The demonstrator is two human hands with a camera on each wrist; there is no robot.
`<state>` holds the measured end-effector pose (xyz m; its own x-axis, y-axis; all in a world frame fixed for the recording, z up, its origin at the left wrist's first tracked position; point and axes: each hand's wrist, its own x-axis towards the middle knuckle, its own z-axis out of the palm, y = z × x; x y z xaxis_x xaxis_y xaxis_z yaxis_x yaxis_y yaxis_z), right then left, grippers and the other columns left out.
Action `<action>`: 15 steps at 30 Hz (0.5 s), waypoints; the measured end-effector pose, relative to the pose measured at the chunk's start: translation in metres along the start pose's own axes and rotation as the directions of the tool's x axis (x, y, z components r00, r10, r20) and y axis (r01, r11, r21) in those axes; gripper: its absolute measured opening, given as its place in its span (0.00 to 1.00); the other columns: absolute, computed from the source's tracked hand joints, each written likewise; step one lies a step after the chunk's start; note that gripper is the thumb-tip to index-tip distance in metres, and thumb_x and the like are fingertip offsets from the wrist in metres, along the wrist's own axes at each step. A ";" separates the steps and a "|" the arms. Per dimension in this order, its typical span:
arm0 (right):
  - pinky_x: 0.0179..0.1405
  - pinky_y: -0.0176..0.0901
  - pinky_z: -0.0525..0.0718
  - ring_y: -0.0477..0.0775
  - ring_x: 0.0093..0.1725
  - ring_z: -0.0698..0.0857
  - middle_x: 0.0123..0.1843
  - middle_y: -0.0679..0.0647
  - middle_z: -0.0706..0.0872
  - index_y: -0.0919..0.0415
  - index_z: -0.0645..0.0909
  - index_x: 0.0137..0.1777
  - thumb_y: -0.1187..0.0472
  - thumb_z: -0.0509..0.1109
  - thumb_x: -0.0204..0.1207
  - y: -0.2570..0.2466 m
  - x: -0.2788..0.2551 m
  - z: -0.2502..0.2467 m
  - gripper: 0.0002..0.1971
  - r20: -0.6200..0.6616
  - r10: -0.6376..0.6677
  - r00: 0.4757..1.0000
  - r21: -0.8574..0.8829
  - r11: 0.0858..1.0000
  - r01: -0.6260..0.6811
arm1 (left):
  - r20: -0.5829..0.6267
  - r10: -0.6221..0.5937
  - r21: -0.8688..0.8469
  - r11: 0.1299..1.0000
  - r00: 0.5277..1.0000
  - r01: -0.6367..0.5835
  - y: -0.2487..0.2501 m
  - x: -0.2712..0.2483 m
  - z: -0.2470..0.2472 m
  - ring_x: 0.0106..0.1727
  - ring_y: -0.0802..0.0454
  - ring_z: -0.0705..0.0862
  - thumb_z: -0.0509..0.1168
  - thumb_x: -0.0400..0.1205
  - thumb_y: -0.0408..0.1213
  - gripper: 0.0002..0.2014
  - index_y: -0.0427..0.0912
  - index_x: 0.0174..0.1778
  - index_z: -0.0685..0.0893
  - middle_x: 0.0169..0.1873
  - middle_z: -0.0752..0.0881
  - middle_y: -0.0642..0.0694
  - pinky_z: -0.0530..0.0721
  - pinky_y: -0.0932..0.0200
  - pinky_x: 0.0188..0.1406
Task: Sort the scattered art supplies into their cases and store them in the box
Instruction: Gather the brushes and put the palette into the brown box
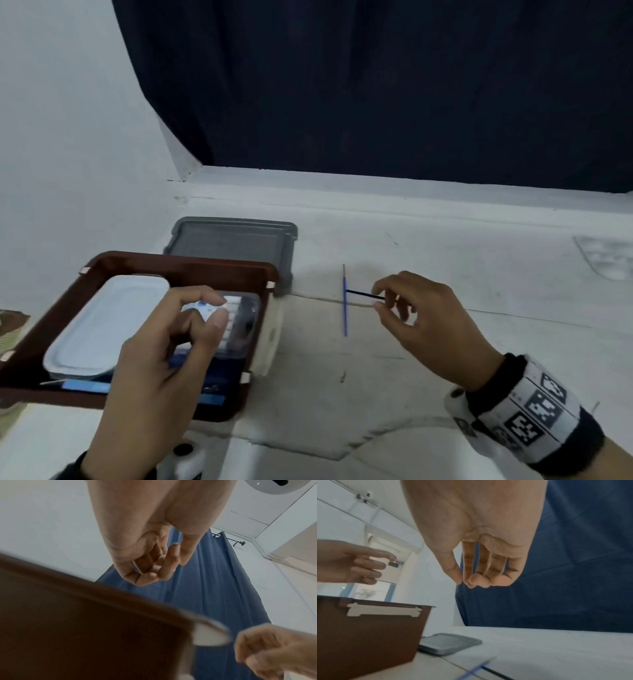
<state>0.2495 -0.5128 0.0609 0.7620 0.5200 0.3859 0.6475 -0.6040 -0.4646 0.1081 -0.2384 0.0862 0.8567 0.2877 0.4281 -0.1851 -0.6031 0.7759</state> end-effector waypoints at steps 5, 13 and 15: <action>0.36 0.40 0.78 0.42 0.34 0.79 0.38 0.43 0.81 0.44 0.77 0.47 0.54 0.72 0.76 0.097 -0.030 -0.028 0.06 0.134 0.259 0.956 -0.153 0.959 -0.239 | 0.030 -0.026 -0.106 0.994 0.999 0.029 0.036 -0.006 0.064 0.27 0.45 0.74 0.65 0.86 0.43 0.09 0.44 0.58 0.81 0.25 0.75 0.41 0.74 0.54 0.28; 0.42 0.44 0.83 0.50 0.41 0.82 0.44 0.47 0.83 0.51 0.78 0.51 0.55 0.70 0.78 0.177 -0.027 -0.038 0.05 0.335 0.367 0.868 -0.248 0.923 -0.295 | 0.296 -0.253 -0.014 0.963 0.921 0.269 0.017 0.017 0.167 0.31 0.43 0.81 0.66 0.83 0.50 0.07 0.58 0.54 0.79 0.31 0.82 0.39 0.81 0.47 0.36; 0.41 0.46 0.83 0.51 0.40 0.83 0.43 0.50 0.83 0.52 0.76 0.52 0.53 0.72 0.77 0.184 -0.020 -0.036 0.09 0.380 0.397 0.836 -0.260 0.913 -0.315 | 0.323 -0.357 0.113 0.934 0.876 0.339 -0.001 0.029 0.189 0.32 0.50 0.83 0.66 0.84 0.51 0.06 0.59 0.54 0.77 0.34 0.85 0.42 0.83 0.50 0.39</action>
<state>0.3535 -0.6561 -0.0033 0.8905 0.4242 -0.1644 0.3531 -0.8723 -0.3381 0.2242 -0.3697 0.0099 0.9724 0.2273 -0.0520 0.1722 -0.5497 0.8174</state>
